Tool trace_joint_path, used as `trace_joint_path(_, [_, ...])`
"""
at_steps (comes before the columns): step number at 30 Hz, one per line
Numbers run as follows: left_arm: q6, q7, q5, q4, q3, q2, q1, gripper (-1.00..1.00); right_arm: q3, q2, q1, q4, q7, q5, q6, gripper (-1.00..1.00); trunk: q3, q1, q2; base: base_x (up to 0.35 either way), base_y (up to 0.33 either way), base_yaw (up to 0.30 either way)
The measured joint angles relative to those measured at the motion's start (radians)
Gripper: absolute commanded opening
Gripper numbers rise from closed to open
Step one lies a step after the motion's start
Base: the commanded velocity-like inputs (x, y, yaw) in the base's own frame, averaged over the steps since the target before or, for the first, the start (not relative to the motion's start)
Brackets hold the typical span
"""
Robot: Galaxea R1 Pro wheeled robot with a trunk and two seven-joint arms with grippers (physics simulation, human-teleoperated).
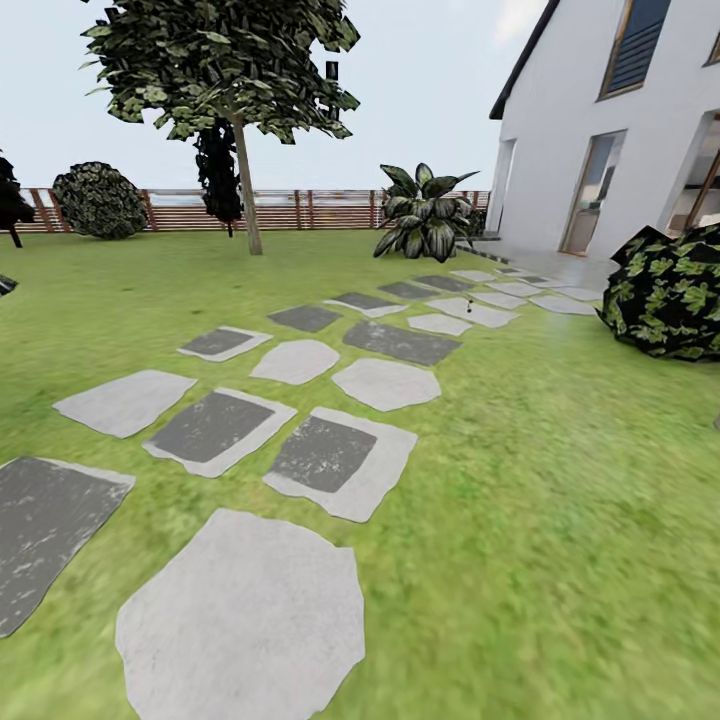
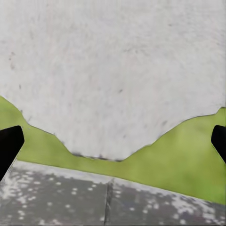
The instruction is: Pick up the pesticide atomizer in the garden and spray insectifuge to fully cover both potted plants in the garden.
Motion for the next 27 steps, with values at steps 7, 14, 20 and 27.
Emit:
trace_joint_path(7, [0.000, 0.000, 0.000, 0.000, 0.000, 0.000, 0.000, 1.00, 0.000, 0.000, 0.000, 0.000, 0.000, 0.000, 0.000, 1.00, 0.000, 0.000, 0.000, 0.337, 0.001, 0.000])
trace_joint_path(14, [0.000, 0.000, 0.000, 0.001, 0.000, 0.000, 0.000, 1.00, 0.000, 0.000, 0.000, 0.000, 0.000, 0.000, 0.000, 1.00, 0.000, 0.000, 0.000, 0.337, 0.000, 0.000])
trace_joint_path(20, [0.000, 0.000, 0.000, 0.001, 0.000, 0.001, 0.000, 1.00, 0.000, 0.000, 0.000, 0.000, 0.000, 0.000, 0.000, 1.00, 0.000, 0.000, 0.000, 0.337, 0.000, 0.000])
trace_joint_path(27, [0.000, 0.000, 0.000, 0.000, 0.000, 0.000, 0.000, 1.00, 0.000, 0.000, 0.000, 0.000, 0.000, 0.000, 0.000, 1.00, 0.000, 0.000, 0.000, 0.337, 0.000, 0.000])
